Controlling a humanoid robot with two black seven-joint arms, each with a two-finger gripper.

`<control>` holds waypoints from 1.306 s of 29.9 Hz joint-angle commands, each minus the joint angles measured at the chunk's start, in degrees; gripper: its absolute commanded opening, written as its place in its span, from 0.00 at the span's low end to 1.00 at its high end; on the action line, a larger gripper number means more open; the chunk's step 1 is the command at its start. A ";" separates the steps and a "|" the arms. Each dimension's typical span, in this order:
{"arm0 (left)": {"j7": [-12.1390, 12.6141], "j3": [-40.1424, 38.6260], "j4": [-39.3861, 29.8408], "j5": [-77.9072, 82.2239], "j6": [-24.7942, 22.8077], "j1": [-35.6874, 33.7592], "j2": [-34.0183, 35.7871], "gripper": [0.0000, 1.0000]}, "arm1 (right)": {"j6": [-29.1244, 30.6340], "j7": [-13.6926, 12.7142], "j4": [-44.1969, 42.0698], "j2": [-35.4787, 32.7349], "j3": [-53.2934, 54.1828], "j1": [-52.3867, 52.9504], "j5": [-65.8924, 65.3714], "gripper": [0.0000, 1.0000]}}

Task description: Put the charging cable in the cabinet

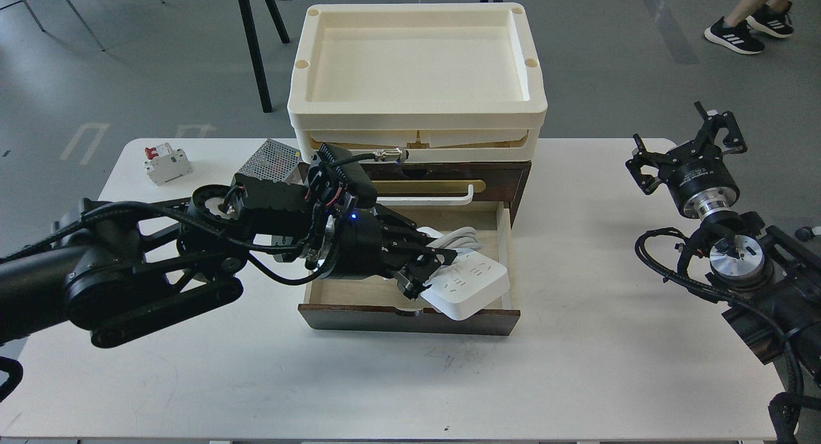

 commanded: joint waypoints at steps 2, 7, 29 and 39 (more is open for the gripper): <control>0.66 -0.27 4.72 1.10 0.01 0.36 -2.34 0.06 | 0.00 0.00 0.16 0.07 -0.07 -0.10 0.06 1.00; 1.27 -0.27 8.50 2.43 0.01 0.62 -4.37 0.06 | 0.00 0.00 0.25 0.07 -0.07 -0.10 -0.03 1.00; 4.00 -2.02 12.56 1.81 0.01 3.88 -6.57 0.88 | 0.09 0.00 0.60 0.07 -0.07 -0.28 -0.03 1.00; 0.40 -21.07 1.22 -22.66 0.01 3.88 -3.93 0.98 | 0.09 0.00 0.69 0.07 -0.07 -0.28 -0.03 1.00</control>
